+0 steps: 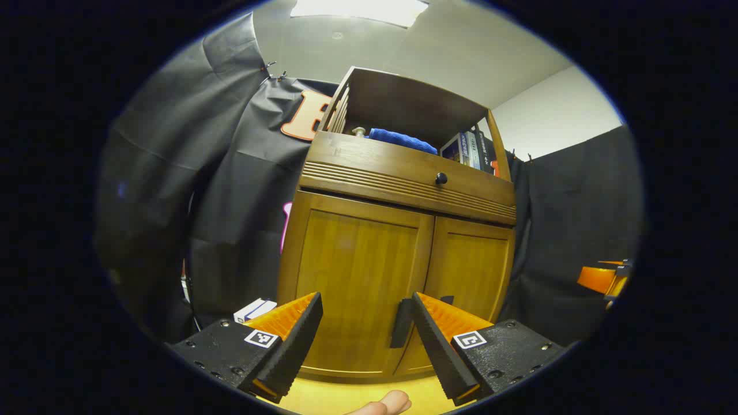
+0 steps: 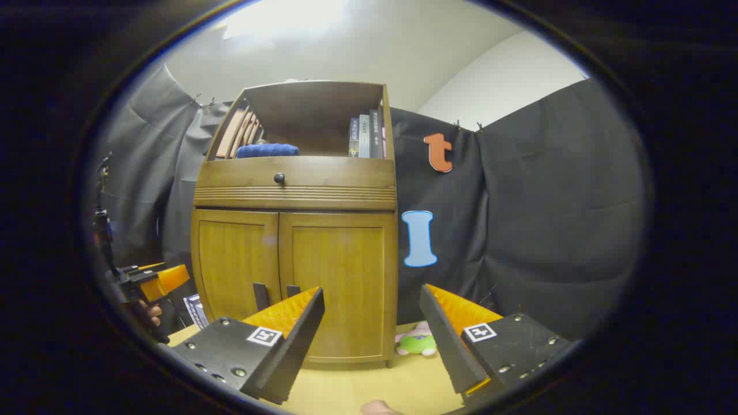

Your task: Open the right door of the double-door shoe cabinet with the right hand, and open the left door with the left hand.

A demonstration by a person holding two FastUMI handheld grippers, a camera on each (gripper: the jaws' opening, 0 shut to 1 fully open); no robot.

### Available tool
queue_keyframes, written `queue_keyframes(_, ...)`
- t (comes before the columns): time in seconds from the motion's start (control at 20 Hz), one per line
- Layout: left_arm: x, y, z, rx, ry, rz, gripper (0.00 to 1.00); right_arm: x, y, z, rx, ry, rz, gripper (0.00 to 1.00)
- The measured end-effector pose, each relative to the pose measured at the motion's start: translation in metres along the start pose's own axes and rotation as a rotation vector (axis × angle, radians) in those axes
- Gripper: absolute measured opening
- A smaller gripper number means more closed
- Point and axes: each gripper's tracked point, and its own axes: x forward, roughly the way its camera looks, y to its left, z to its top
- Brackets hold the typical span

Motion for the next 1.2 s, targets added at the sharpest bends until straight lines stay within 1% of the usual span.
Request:
queue_keyframes(0.05, -0.001, -0.005, 0.001, 0.014, -0.002, -0.021, 0.9, 0.0, 0.004, -0.003, 0.01, 0.004, 0.003, 1.0)
queue_keyframes(0.15, -0.006, -0.002, 0.002, 0.037, -0.002, -0.019, 0.9, 0.003, 0.012, -0.007, 0.019, 0.011, 0.003, 0.99)
queue_keyframes(0.2, -0.007, -0.001, 0.004, 0.042, -0.011, -0.018, 0.9, 0.004, 0.012, -0.009, 0.016, 0.014, -0.005, 0.95)
queue_keyframes(0.25, -0.008, -0.001, 0.008, 0.04, -0.022, -0.02, 0.9, 0.004, 0.011, -0.01, 0.014, 0.015, -0.017, 0.94)
queue_keyframes(0.35, -0.012, -0.003, 0.01, 0.044, -0.029, -0.036, 0.9, 0.006, 0.008, -0.012, 0.002, 0.013, -0.045, 0.99)
queue_keyframes(0.4, -0.013, -0.003, 0.011, 0.048, -0.033, -0.038, 0.9, 0.005, 0.009, -0.012, 0.001, 0.014, -0.05, 0.99)
queue_keyframes(0.5, -0.012, 0.002, 0.011, 0.065, -0.035, -0.029, 0.9, 0.004, 0.017, -0.014, 0.018, 0.026, -0.038, 0.99)
queue_keyframes(0.55, -0.012, 0.003, 0.011, 0.075, -0.034, -0.028, 0.9, 0.003, 0.022, -0.015, 0.031, 0.035, -0.026, 0.95)
queue_keyframes(0.6, -0.013, 0.002, 0.012, 0.085, -0.036, -0.035, 0.95, 0.003, 0.028, -0.017, 0.04, 0.041, -0.008, 0.95)
queue_keyframes(0.65, -0.014, 0.002, 0.014, 0.087, -0.044, -0.04, 0.9, 0.004, 0.033, -0.019, 0.04, 0.044, 0.003, 0.99)
queue_keyframes(0.7, -0.014, 0.002, 0.016, 0.087, -0.051, -0.045, 0.95, 0.006, 0.035, -0.02, 0.037, 0.045, 0.004, 0.99)
queue_keyframes(0.75, -0.012, 0.001, 0.018, 0.091, -0.061, -0.057, 0.9, 0.01, 0.037, -0.021, 0.041, 0.043, 0.001, 0.99)
queue_keyframes(0.8, -0.012, 0.001, 0.017, 0.093, -0.061, -0.062, 0.9, 0.015, 0.037, -0.023, 0.04, 0.046, -0.007, 0.99)
queue_keyframes(0.85, -0.01, 0.003, 0.017, 0.097, -0.056, -0.058, 0.9, 0.02, 0.039, -0.026, 0.041, 0.054, -0.006, 0.94)
queue_keyframes(0.9, -0.009, 0.01, 0.016, 0.1, -0.053, -0.043, 0.9, 0.027, 0.043, -0.03, 0.046, 0.061, 0.001, 0.99)
queue_keyframes(0.95, -0.007, 0.016, 0.018, 0.101, -0.056, -0.023, 0.9, 0.035, 0.048, -0.034, 0.052, 0.07, 0.011, 0.99)
queue_keyframes(1.0, -0.006, 0.021, 0.019, 0.104, -0.057, -0.001, 0.95, 0.044, 0.051, -0.037, 0.058, 0.081, 0.024, 0.99)
queue_keyframes(1.05, -0.006, 0.025, 0.02, 0.107, -0.058, 0.015, 0.9, 0.053, 0.059, -0.041, 0.07, 0.092, 0.044, 0.95)
queue_keyframes(1.1, -0.007, 0.027, 0.02, 0.11, -0.062, 0.025, 0.95, 0.064, 0.064, -0.046, 0.08, 0.109, 0.059, 0.99)
queue_keyframes(1.15, -0.006, 0.029, 0.021, 0.116, -0.062, 0.032, 0.9, 0.076, 0.067, -0.053, 0.089, 0.133, 0.054, 0.95)
queue_keyframes(1.2, -0.006, 0.03, 0.018, 0.117, -0.057, 0.032, 0.89, 0.085, 0.068, -0.062, 0.103, 0.163, 0.042, 0.99)
